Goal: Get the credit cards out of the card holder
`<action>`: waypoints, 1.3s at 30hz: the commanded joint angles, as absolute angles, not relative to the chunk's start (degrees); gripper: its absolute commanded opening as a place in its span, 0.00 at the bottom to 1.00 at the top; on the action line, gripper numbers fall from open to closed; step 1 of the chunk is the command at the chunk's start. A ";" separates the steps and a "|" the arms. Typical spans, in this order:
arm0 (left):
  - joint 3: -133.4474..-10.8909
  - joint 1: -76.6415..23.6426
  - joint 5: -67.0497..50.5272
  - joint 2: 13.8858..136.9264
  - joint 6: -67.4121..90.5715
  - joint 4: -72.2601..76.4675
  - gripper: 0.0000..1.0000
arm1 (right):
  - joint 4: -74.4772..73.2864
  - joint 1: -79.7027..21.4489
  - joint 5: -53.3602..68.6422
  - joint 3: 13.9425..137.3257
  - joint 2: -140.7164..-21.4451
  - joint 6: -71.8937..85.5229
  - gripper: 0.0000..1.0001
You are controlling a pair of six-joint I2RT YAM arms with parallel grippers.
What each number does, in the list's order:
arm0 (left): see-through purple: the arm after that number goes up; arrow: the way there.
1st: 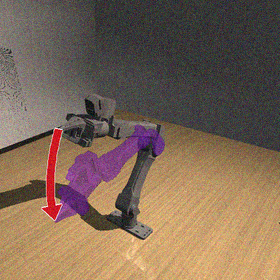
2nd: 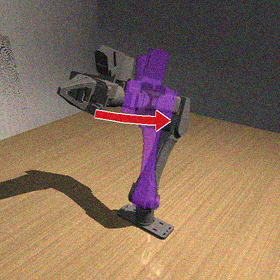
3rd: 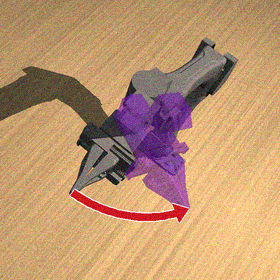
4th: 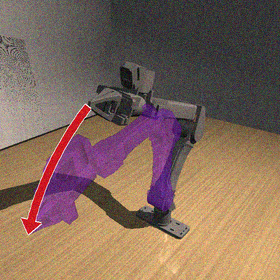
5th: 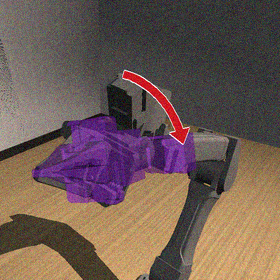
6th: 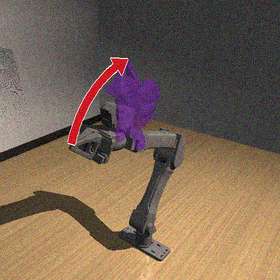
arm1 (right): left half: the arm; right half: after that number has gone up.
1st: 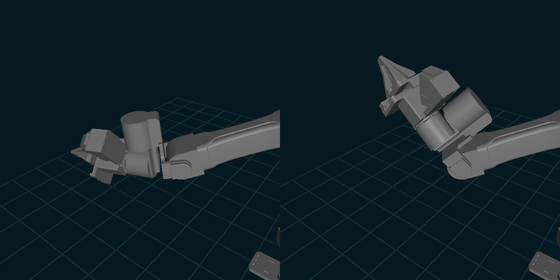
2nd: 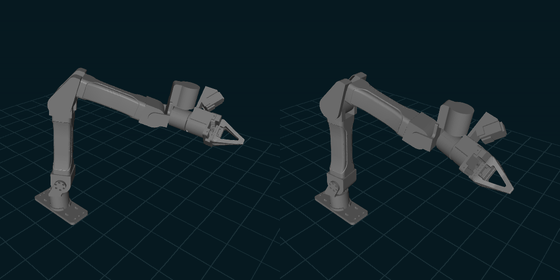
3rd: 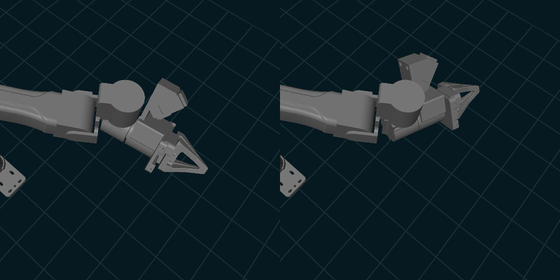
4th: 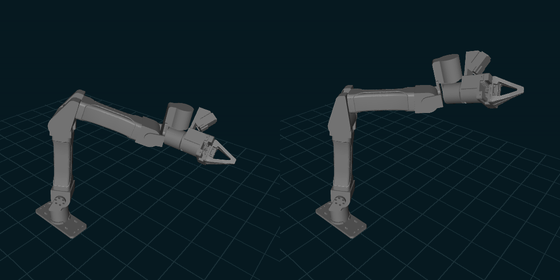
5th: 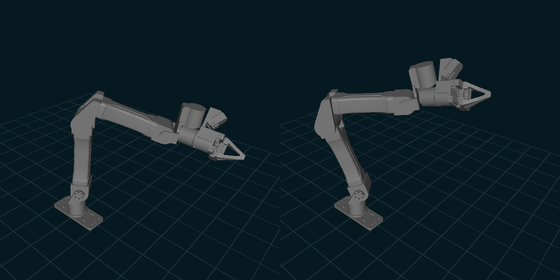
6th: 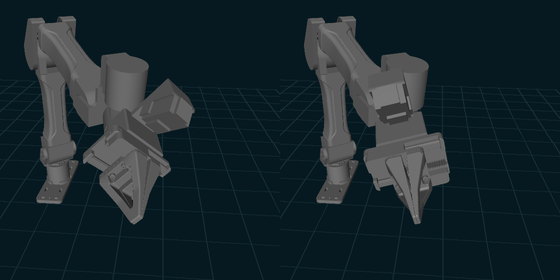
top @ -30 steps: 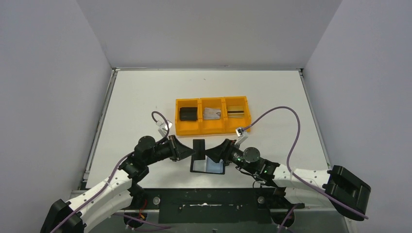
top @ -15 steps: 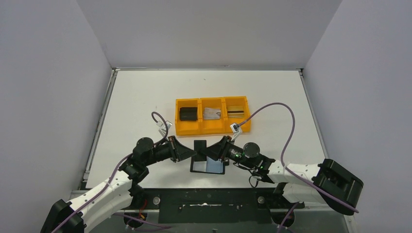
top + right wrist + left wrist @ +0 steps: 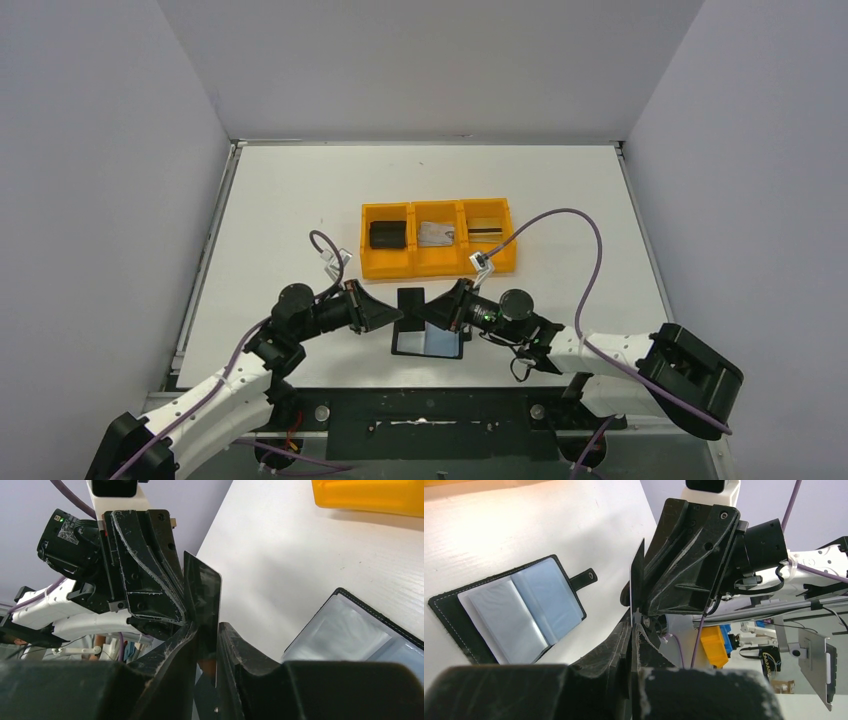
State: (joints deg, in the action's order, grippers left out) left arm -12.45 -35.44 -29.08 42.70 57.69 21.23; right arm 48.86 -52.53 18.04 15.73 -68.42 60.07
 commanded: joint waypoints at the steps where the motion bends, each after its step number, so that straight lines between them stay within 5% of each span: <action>1: -13.27 -34.70 -30.79 41.69 56.29 24.34 0.00 | 55.22 -52.76 21.43 19.15 -68.71 60.09 0.18; 19: -12.22 -30.99 -34.41 40.66 56.16 22.69 0.01 | 57.84 -52.74 23.64 19.65 -70.13 59.43 0.07; 25: -13.16 -29.72 -34.34 40.38 55.22 19.56 0.21 | 55.69 -52.76 22.05 19.51 -69.81 59.18 0.00; 39: -22.23 -28.98 -23.09 37.12 43.62 -3.85 0.73 | 43.51 -52.87 15.32 20.79 -67.15 56.38 0.00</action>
State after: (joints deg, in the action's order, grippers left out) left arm -16.40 -29.39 -29.69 39.20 49.80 4.75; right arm 45.43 -52.58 18.52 18.00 -69.60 58.63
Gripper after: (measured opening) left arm 0.681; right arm 0.032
